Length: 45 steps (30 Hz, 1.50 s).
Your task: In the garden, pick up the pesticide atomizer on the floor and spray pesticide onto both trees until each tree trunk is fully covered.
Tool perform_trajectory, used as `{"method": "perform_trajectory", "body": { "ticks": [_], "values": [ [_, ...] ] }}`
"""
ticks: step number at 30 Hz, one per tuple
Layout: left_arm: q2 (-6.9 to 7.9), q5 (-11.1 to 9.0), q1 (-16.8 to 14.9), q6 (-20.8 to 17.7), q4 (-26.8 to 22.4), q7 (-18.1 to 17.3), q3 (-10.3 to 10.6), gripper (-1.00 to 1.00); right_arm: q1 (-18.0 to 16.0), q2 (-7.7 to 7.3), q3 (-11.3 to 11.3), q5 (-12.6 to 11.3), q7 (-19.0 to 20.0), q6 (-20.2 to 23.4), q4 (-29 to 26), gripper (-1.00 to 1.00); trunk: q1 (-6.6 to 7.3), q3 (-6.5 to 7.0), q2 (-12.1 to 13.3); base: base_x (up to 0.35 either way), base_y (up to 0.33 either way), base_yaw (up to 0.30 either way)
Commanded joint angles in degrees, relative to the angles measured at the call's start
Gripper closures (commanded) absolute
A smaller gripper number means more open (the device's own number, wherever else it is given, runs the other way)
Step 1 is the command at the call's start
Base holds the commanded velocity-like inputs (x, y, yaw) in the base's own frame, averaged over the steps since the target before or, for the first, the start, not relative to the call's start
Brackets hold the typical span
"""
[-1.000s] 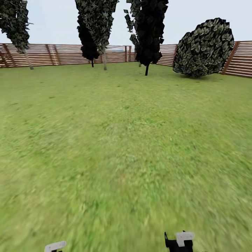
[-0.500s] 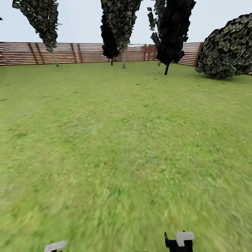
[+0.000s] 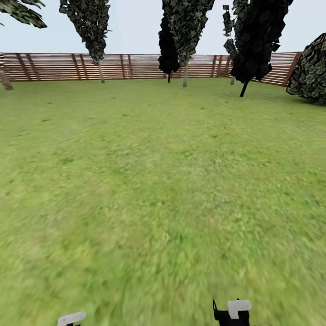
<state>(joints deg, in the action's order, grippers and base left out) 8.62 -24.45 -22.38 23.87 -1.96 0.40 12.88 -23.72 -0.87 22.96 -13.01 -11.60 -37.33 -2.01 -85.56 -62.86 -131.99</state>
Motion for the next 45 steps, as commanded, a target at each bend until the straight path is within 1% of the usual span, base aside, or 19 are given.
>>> {"method": "perform_trajectory", "body": {
  "ticks": [1, 10, 19, 25, 29, 31, 41, 45],
  "values": [
    [0.0, -0.4, 0.0, 0.1, 0.0, 0.0, 0.5, 1.0, 0.0, -0.01, 0.5, -0.3, -0.3, -0.1, 0.0, -1.0, 0.03, -0.08, 0.0, -0.229, 0.225, 0.282],
    [-0.03, -0.4, 0.0, 0.1, 0.0, 0.1, 0.5, 1.0, 0.0, -0.03, 0.5, -0.3, -0.3, -0.1, 0.0, -1.0, 0.03, -0.39, 0.0, -0.216, 0.152, 0.282],
    [0.0, -0.4, 0.0, 0.2, 0.1, 0.0, 0.5, 1.0, 0.0, -0.01, 0.5, -0.3, -0.3, -0.1, 0.0, -1.0, 0.03, -0.7, 0.0, -0.011, 0.008, 0.282],
    [0.0, -0.6, 1.2, 0.2, -0.1, 0.0, 0.4, 1.0, 0.0, -0.02, 0.5, -0.3, -0.3, -0.1, 0.0, -1.0, 0.03, -0.91, 0.0, 0.223, 0.128, 0.282],
    [0.0, -2.2, 1.3, 0.2, -0.1, 0.0, 0.4, 1.0, 0.0, -0.02, 0.5, -0.3, -0.3, -0.1, 0.0, -1.0, 0.03, -1.04, 0.0, 0.277, 0.198, 0.282],
    [0.0, -2.5, 1.3, 0.2, -0.1, 0.0, 0.4, 1.0, 0.0, -0.01, 0.5, -0.3, -0.3, -0.1, 0.0, -1.0, 0.03, -1.11, 0.0, 0.255, 0.225, 0.282],
    [0.0, -2.7, 1.3, 0.2, -0.1, 0.0, 0.3, 1.0, 0.0, -0.01, 0.5, -0.3, -0.3, -0.1, 0.0, -1.0, 0.03, -1.46, 0.0, 0.186, 0.263, 0.282],
    [0.06, -4.1, 1.3, 0.2, -0.1, 0.0, 0.3, 1.0, 0.0, -0.01, 0.5, -0.3, -0.3, -0.1, 0.0, -1.0, 0.03, -1.55, 0.0, 0.126, 0.279, 0.282]
  ]
}}
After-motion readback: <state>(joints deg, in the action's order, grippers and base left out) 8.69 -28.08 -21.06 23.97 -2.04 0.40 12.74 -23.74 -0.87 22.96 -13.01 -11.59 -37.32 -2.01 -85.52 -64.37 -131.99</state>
